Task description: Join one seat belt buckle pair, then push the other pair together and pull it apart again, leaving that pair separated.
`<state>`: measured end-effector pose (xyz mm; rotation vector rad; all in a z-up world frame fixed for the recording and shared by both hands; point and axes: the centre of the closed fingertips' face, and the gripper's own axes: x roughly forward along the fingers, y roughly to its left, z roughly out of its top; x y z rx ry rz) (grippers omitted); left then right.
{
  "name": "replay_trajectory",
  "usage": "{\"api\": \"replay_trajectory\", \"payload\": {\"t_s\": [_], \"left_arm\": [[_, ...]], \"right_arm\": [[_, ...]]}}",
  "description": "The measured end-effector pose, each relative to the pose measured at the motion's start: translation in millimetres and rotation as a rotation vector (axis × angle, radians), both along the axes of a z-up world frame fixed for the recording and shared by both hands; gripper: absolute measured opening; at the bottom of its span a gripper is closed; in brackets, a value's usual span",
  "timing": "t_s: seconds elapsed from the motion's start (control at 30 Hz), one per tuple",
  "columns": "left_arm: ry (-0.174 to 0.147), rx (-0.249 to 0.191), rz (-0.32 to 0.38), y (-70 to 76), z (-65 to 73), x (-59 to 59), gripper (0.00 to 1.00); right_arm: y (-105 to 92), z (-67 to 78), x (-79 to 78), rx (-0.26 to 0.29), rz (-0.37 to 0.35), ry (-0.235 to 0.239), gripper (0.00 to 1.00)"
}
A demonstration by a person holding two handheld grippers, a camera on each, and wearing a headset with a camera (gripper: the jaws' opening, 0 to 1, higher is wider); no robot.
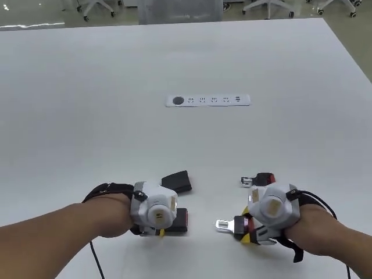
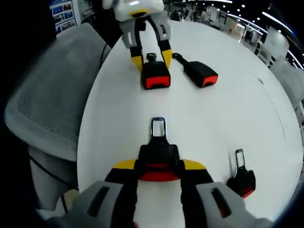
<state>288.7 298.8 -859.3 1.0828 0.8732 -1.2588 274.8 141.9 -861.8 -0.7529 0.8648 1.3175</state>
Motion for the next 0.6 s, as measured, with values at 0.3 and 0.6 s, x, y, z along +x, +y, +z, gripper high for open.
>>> {"api": "replay_trajectory", "payload": {"t_s": [0.3,0.6], "left_arm": [[0.009,0.008,-0.017,-0.7,-0.1,0.3,0.32],[0.020,0.004,-0.008,-0.5,-1.0,0.9,0.31]], "right_arm": [[35.1,-0.5,5.2,0.022,0.022,-0.004,0.35],[59.4,-1.6,11.4,0.001,0.055,0.001,0.34]]}}
